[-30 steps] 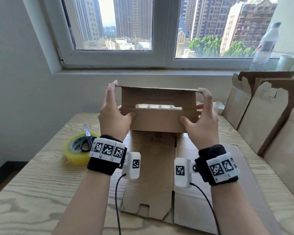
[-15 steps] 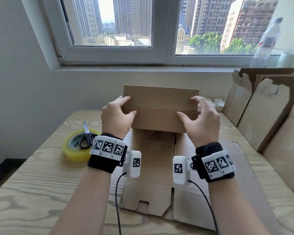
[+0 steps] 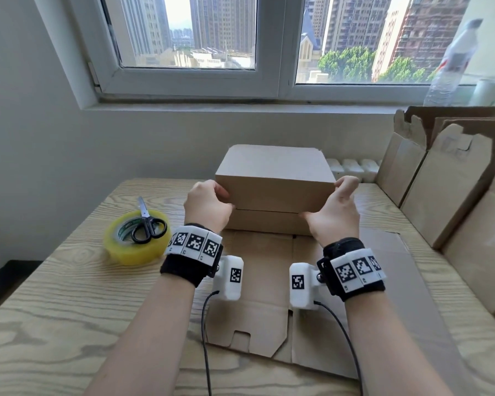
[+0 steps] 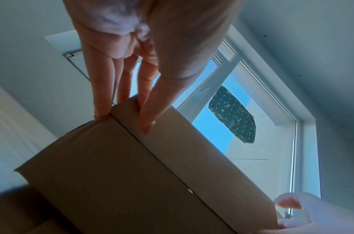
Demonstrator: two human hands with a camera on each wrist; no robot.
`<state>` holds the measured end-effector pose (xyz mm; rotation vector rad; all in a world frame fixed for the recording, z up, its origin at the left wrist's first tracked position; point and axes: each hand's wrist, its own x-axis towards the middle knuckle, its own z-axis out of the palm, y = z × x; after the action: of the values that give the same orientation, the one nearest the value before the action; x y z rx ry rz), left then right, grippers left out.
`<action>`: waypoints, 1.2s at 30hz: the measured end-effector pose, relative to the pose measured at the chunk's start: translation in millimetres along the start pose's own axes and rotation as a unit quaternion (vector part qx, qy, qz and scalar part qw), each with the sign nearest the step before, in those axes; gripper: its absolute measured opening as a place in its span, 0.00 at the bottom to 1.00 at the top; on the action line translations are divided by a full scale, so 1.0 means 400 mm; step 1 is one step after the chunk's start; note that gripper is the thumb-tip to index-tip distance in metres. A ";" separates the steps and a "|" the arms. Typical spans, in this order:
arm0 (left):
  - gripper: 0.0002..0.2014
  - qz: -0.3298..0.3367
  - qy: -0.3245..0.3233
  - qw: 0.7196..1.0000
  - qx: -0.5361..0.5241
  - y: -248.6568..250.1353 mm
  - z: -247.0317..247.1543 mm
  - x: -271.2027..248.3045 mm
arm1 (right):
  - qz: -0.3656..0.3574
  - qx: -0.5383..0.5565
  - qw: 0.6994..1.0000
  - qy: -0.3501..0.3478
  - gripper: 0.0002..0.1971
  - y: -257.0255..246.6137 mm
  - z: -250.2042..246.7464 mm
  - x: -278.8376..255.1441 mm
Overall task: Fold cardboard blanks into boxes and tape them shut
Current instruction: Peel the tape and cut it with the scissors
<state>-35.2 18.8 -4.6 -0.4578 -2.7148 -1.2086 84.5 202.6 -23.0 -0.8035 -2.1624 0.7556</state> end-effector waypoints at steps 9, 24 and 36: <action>0.11 -0.039 -0.041 0.998 -0.041 -0.007 -0.032 0.003 | 0.024 -0.007 0.999 -0.028 0.56 -0.025 0.001 -0.007; 0.10 0.018 -0.026 0.995 -0.096 0.038 -0.172 -0.018 | -0.095 0.030 0.995 0.022 0.42 -0.135 -0.002 -0.059; 0.17 -0.068 -0.062 0.991 -0.096 -0.134 -0.307 -0.053 | -0.200 0.152 0.968 -0.012 0.20 -0.287 0.012 -0.170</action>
<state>-32.7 -111.0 34.7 -0.3853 -2.7847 -1.5358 83.3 78.9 27.6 -0.1913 -2.0665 0.8534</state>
